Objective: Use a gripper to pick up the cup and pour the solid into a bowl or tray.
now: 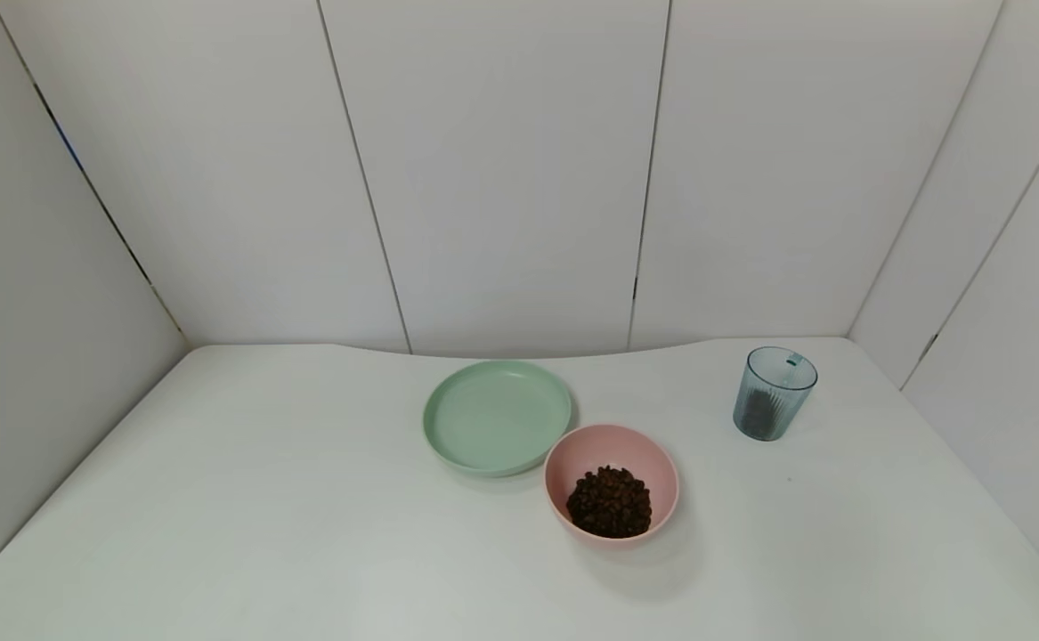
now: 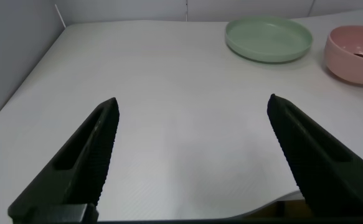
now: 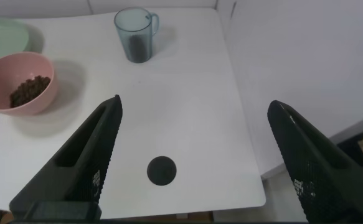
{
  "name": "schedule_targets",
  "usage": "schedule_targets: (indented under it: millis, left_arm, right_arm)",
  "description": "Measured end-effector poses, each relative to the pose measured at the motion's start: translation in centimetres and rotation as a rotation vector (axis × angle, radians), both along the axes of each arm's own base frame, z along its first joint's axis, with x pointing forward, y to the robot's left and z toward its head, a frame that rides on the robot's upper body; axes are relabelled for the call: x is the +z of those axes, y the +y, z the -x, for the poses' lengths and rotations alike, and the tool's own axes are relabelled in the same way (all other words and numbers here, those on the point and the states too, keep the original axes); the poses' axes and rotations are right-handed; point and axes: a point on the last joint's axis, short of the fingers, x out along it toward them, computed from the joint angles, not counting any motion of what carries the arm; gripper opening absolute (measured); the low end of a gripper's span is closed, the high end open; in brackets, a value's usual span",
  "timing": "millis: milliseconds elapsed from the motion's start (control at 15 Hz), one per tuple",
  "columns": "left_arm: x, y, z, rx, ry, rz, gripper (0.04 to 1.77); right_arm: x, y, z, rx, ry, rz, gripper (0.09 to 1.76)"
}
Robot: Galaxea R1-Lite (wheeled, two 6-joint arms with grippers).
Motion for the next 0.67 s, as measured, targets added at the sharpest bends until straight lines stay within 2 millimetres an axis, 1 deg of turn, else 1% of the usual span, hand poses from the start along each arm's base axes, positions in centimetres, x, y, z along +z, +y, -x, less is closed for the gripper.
schedule_targets:
  millis: [133, 467, 667]
  left_arm:
    - [0.0, 0.0, 0.0, 0.0, 0.0, 0.0, 1.72]
    - [0.0, 0.0, 0.0, 0.0, 0.0, 0.0, 1.72]
    - [0.0, 0.0, 0.0, 0.0, 0.0, 0.0, 1.72]
  right_arm:
    - [0.0, 0.0, 1.1, -0.046, -0.041, -0.001, 1.7]
    - [-0.7, 0.2, 3.8, -0.048, -0.109, -0.005, 1.7]
    - [-1.2, 0.4, 4.8, -0.078, -0.143, -0.001, 1.7]
